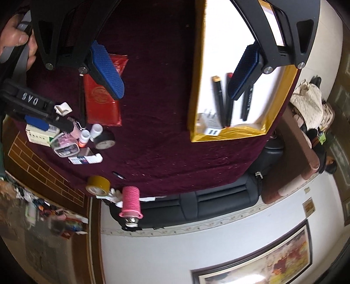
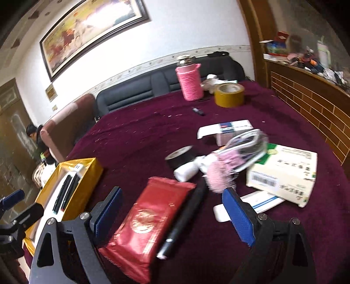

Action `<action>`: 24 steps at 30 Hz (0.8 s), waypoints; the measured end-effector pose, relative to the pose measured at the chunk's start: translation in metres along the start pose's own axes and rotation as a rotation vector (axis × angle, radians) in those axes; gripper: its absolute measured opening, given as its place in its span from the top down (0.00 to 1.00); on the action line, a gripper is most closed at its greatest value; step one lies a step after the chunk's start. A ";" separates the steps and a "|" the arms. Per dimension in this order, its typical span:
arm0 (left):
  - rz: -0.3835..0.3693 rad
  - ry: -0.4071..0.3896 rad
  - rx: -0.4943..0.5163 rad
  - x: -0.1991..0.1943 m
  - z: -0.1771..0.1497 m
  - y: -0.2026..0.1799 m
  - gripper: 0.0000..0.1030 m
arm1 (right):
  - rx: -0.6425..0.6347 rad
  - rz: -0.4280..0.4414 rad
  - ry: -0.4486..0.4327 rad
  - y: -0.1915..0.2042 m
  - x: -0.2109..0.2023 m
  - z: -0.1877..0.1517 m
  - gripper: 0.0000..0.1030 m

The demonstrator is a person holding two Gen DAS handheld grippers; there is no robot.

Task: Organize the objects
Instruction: 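Grasp the red pouch with the left gripper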

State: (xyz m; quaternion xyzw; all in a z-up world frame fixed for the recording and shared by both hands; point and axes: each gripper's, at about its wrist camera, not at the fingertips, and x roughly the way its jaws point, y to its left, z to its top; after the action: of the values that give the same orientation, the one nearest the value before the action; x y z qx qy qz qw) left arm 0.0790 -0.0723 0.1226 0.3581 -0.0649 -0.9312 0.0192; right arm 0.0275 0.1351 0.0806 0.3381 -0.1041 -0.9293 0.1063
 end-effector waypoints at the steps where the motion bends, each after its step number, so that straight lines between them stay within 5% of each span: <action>1: -0.009 0.010 0.008 0.003 0.002 -0.006 0.08 | 0.008 -0.003 -0.006 -0.006 -0.001 0.001 0.09; 8: -0.132 0.109 -0.013 0.038 0.009 -0.032 0.08 | 0.084 -0.037 -0.088 -0.060 -0.015 0.016 0.09; 17: -0.117 0.201 0.047 0.083 0.004 -0.070 0.08 | 0.210 -0.082 -0.183 -0.126 -0.024 0.030 0.07; 24: -0.127 0.255 0.053 0.111 -0.005 -0.087 0.08 | 0.244 -0.078 -0.149 -0.139 -0.014 0.026 0.06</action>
State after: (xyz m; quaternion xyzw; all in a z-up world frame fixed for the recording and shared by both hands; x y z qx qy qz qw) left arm 0.0012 0.0043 0.0336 0.4771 -0.0639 -0.8755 -0.0412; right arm 0.0035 0.2751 0.0717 0.2822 -0.2106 -0.9357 0.0202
